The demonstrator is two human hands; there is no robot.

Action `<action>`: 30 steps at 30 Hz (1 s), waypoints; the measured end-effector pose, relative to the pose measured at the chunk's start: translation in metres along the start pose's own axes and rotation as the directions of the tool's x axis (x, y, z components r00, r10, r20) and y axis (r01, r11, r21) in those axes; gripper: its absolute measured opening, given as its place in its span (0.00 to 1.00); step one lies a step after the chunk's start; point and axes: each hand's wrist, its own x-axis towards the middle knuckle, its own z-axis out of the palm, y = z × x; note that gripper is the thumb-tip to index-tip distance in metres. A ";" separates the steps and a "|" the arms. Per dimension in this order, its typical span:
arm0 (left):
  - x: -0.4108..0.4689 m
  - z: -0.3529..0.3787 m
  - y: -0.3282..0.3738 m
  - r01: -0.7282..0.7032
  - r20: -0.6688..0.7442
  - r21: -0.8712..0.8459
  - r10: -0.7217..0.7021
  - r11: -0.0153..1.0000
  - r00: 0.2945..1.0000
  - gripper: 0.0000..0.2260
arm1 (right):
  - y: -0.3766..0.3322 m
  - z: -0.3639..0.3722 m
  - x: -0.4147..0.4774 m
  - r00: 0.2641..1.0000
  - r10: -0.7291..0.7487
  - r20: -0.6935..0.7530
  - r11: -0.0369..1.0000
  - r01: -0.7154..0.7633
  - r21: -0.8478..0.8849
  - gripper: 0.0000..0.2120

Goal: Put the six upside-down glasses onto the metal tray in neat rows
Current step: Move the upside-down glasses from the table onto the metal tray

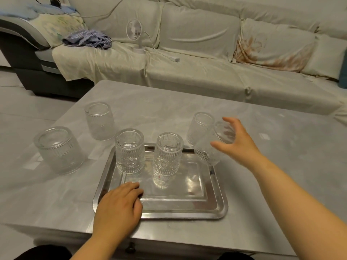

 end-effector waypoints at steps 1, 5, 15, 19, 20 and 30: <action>0.000 0.000 0.000 0.002 -0.002 0.002 -0.002 1.000 1.000 0.18 | -0.004 0.005 -0.003 0.998 -0.022 0.052 1.000 0.023 -0.020 0.33; -0.002 -0.002 0.001 0.008 0.010 0.003 -0.008 1.000 1.000 0.18 | -0.007 0.028 -0.012 0.988 -0.038 0.148 0.991 0.057 -0.123 0.34; -0.001 -0.001 0.001 0.014 0.000 0.002 -0.014 1.000 1.000 0.18 | 0.002 0.044 -0.009 0.982 0.029 0.185 0.980 0.008 -0.198 0.33; 0.000 0.000 0.002 0.011 -0.013 0.013 -0.010 1.000 1.000 0.18 | 0.002 0.043 -0.008 0.978 0.026 0.209 0.975 0.021 -0.220 0.33; 0.000 0.000 0.002 0.011 -0.015 0.014 -0.010 1.000 1.000 0.18 | 0.003 0.042 -0.007 0.974 0.030 0.223 0.976 0.019 -0.216 0.33; 0.001 0.002 0.001 0.025 -0.020 0.003 -0.025 1.000 0.999 0.19 | 0.003 0.032 0.061 0.992 0.096 -0.079 0.971 -0.111 -0.212 0.30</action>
